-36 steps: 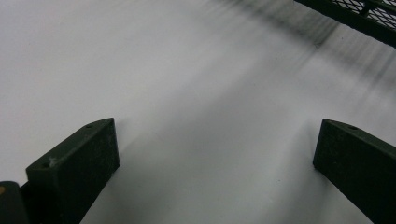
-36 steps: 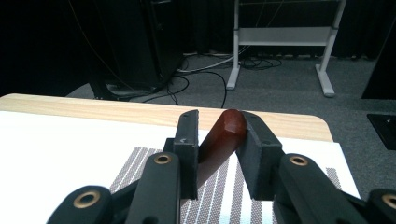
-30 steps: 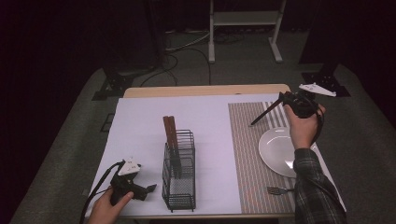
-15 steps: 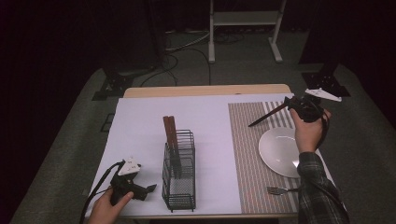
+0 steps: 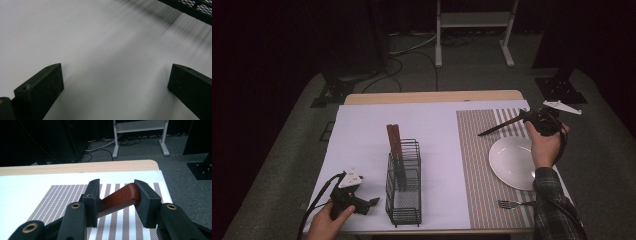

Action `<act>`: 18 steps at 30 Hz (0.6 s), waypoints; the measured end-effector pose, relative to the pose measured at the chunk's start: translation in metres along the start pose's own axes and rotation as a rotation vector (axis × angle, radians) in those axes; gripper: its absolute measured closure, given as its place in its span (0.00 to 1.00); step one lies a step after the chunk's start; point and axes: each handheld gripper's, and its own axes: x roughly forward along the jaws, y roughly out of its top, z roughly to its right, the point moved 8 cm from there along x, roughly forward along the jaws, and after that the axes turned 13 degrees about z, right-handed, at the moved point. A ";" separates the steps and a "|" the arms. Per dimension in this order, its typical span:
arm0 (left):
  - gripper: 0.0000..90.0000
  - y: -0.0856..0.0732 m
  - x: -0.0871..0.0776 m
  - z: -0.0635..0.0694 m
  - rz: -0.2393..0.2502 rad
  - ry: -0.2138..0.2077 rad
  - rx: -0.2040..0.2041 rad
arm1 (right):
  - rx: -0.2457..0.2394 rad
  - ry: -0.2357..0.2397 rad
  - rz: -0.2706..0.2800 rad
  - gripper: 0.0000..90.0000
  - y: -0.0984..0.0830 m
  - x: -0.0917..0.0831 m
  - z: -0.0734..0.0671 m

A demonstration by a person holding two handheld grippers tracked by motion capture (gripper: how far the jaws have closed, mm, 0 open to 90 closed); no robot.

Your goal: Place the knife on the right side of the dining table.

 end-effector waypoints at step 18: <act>0.00 0.000 0.000 0.000 0.000 0.000 0.000 | 0.045 -0.026 -0.050 0.50 -0.022 -0.001 0.013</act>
